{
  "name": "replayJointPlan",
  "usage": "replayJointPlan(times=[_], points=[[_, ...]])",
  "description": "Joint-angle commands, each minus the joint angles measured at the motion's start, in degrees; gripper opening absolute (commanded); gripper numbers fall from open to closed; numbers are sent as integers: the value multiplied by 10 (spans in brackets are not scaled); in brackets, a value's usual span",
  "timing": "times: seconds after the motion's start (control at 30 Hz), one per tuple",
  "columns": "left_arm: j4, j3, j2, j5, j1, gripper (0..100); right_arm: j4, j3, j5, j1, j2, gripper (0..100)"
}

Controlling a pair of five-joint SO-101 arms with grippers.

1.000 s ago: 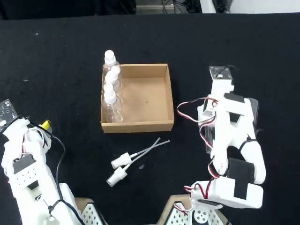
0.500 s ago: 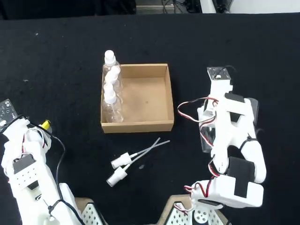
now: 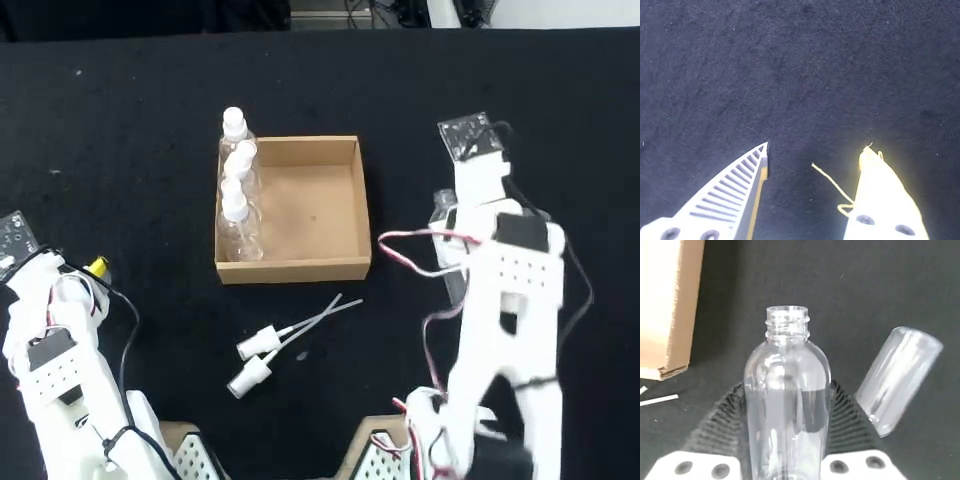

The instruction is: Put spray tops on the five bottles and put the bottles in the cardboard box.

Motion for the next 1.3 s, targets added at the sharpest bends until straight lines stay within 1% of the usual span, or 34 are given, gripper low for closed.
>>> replayJointPlan(times=[0.0, 0.13, 0.23, 0.37, 0.43, 0.5, 0.57, 0.67, 0.73, 0.9, 1.07, 1.27], points=[[-8, -11, -4, -28, 7, 209, 0, 22, -25, -11, -87, 10], [-6, -19, -4, -30, 15, 209, -64, 80, -110, -33, -168, 10], [-5, -14, -4, -52, 34, 209, -104, 116, -130, -73, -222, 11], [1, -17, 1, -55, 58, 209, -105, 133, -135, -130, -268, 11], [40, -34, -4, -53, 73, 209, -113, 151, -164, -153, -276, 11], [104, -73, -4, -52, 93, 209, -133, 181, -207, -164, -283, 11], [171, -122, 1, -55, 112, 209, -153, 210, -232, -165, -292, 11], [245, -174, 1, -56, 138, 209, -161, 243, -233, -165, -319, 11], [270, -190, 1, -56, 157, 209, -163, 263, -235, -165, -344, 11], [278, -191, 1, -56, 204, 209, -163, 305, -237, -165, -424, 11], [338, -194, -4, -56, 237, 211, -163, 346, -237, -165, -499, 11], [369, -155, -4, -56, 342, 209, -155, 359, -237, -165, -545, 11]])
